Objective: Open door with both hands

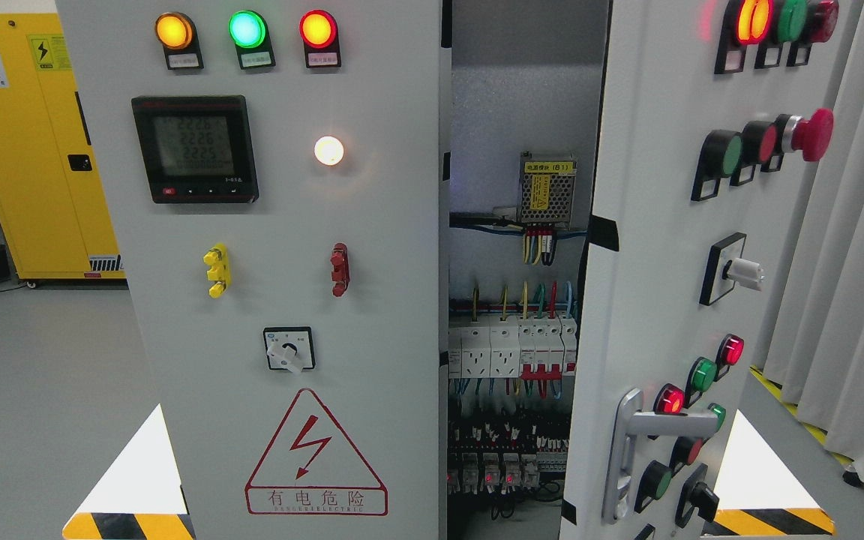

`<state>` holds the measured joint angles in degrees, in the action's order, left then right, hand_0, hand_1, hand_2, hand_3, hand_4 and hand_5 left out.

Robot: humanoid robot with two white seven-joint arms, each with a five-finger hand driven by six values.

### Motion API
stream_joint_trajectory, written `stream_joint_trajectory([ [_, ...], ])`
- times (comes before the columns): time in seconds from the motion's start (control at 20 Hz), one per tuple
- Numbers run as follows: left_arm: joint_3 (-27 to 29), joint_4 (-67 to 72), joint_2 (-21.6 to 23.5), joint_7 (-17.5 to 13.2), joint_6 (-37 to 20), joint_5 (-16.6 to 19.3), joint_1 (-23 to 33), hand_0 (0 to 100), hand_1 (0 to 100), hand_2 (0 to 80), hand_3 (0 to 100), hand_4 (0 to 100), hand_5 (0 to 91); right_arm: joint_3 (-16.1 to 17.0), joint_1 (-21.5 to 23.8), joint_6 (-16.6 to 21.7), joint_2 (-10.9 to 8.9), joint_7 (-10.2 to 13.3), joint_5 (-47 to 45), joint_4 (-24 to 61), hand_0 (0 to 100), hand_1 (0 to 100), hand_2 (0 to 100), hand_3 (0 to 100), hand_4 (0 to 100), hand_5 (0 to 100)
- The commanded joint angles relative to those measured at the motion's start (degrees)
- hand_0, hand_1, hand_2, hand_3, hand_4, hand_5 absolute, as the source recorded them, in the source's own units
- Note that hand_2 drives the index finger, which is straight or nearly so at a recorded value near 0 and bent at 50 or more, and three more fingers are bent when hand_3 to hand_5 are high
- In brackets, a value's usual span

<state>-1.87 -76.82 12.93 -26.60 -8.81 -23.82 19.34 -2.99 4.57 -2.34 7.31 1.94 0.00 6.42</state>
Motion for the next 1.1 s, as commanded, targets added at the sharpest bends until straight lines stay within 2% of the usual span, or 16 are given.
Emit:
stream_joint_trajectory([
  [0.0, 0.2, -25.3, 18.3, -5.5, 0.2, -13.3, 0.5, 0, 0, 0.0, 0, 0, 0.0, 0.0, 0.0, 0.0, -0.02, 0.0, 1.0, 0.0, 22, 8, 0, 0, 0, 0],
  [0.05, 0.2, -26.0, 19.6, -7.7, 0.3, -14.8, 0.4, 0, 0, 0.0, 0, 0, 0.0, 0.0, 0.0, 0.0, -0.02, 0.0, 1.0, 0.0, 22, 8, 0, 0, 0, 0],
  [0.1, 0.2, -27.1, 20.6, -8.2, 0.3, -15.2, 0.4, 0, 0, 0.0, 0, 0, 0.0, 0.0, 0.0, 0.0, 0.07, 0.0, 1.0, 0.0, 22, 8, 0, 0, 0, 0],
  [0.25, 0.2, -31.4, 24.5, -8.1, 1.9, -15.6, 0.3, 0, 0, 0.0, 0, 0, 0.0, 0.0, 0.0, 0.0, 0.07, 0.0, 1.0, 0.0, 22, 8, 0, 0, 0, 0],
  [0.35, 0.2, -34.3, 28.3, -8.1, 3.0, -18.4, -1.2, 0, 0, 0.0, 0, 0, 0.0, 0.0, 0.0, 0.0, 0.07, 0.0, 1.0, 0.0, 22, 8, 0, 0, 0, 0],
  [0.45, 0.0, -35.5, 32.8, -8.1, 4.5, -24.0, -5.6, 0, 0, 0.0, 0, 0, 0.0, 0.0, 0.0, 0.0, 0.07, 0.0, 1.0, 0.0, 22, 8, 0, 0, 0, 0],
  [0.55, 0.0, -35.8, 35.5, -7.9, 7.6, -29.0, -11.1, 0, 0, 0.0, 0, 0, 0.0, 0.0, 0.0, 0.0, 0.07, 0.0, 1.0, 0.1, 21, 8, 0, 0, 0, 0],
  [0.65, -0.1, -35.8, 36.1, -7.7, 14.0, -33.6, -18.5, 0, 0, 0.0, 0, 0, 0.0, 0.0, 0.0, 0.0, 0.07, 0.0, 1.0, 0.0, 21, 8, 0, 0, 0, 0],
  [0.8, -0.1, -37.0, 35.7, -7.7, 21.7, -37.9, -26.3, 0, 0, 0.0, 0, 0, 0.0, 0.0, 0.0, 0.0, -0.02, 0.0, 1.0, 0.0, 21, 8, 0, 0, 0, 0],
  [0.9, -2.0, -38.4, 35.8, -7.8, 22.6, -40.1, -30.7, 0, 0, 0.0, 0, 0, 0.0, 0.0, 0.0, 0.0, 0.07, 0.0, 1.0, 0.0, 21, 8, 0, 0, 0, 0],
  [1.05, -7.7, -38.4, 36.0, -7.8, 24.9, -44.4, -39.9, 0, 0, 0.0, 0, 0, 0.0, 0.0, 0.0, 0.0, -0.02, 0.0, 1.0, 0.0, 21, 8, 0, 0, 0, 0],
])
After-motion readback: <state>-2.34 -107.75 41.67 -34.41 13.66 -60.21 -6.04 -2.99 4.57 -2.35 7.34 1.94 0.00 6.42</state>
